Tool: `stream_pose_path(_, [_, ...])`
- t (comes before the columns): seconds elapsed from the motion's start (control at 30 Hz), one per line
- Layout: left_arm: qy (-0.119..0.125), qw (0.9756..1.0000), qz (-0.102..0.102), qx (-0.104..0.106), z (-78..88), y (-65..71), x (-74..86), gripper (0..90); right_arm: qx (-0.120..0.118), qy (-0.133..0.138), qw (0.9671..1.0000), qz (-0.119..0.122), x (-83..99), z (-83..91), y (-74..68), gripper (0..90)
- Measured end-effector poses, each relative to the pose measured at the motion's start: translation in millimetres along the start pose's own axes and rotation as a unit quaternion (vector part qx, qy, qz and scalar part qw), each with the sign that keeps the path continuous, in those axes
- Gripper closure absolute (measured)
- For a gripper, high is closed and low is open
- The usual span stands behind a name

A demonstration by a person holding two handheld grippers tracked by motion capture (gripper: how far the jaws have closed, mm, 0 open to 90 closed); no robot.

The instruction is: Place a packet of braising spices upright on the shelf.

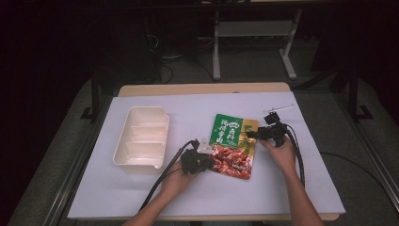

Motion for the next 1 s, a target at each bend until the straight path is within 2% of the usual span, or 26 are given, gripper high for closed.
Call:
stream_pose_path(0.1, [0.000, 1.0000, 0.000, 0.000, 0.0, 0.0, 0.0, 90.0, 0.000, -0.001, 1.0000, 0.002, 0.2, -0.2, -1.1, 42.4])
stream_pose_path(0.27, [0.001, 1.0000, 0.002, 0.000, 0.0, 0.0, 0.1, 90.0, -0.029, 0.021, 0.9994, -0.006, -2.9, 9.5, -4.4, 54.7])
stream_pose_path(0.5, [0.002, 1.0000, 0.002, -0.001, -0.1, 0.3, 0.1, 90.0, -0.060, 0.031, 0.9976, 0.014, -5.9, 17.8, -14.6, 75.7])
stream_pose_path(0.63, [0.001, 1.0000, 0.001, -0.001, -0.1, 0.5, 0.1, 90.0, -0.074, 0.022, 0.9969, 0.016, -4.0, 13.3, -15.2, 75.0])
stream_pose_path(0.7, [0.002, 1.0000, 0.001, -0.002, -0.2, 0.6, 0.0, 90.0, -0.071, 0.014, 0.9973, 0.010, -2.5, 9.3, -13.7, 71.3])
stream_pose_path(0.8, [0.002, 1.0000, 0.001, -0.002, -0.1, 0.3, 0.0, 90.0, -0.067, 0.004, 0.9977, -0.001, 0.3, 2.8, -10.1, 70.4])
stream_pose_path(0.9, [0.003, 1.0000, 0.002, -0.002, -0.1, 0.2, 0.1, 90.0, -0.064, -0.003, 0.9979, -0.007, 2.0, -1.9, -9.2, 72.5])
stream_pose_path(1.0, [0.002, 1.0000, 0.002, -0.001, -0.1, 0.2, 0.2, 90.0, -0.055, -0.011, 0.9984, -0.002, 3.3, -5.1, -9.8, 79.8])
Point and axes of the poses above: each handheld gripper's, and its own axes: z roughly backward along the jaws, x roughly out of its underside, y roughly to its right, the point moved 6 cm from there along -z, roughly forward along the jaws, and after that the axes turned 3 degrees about x, right-handed, at the moved point
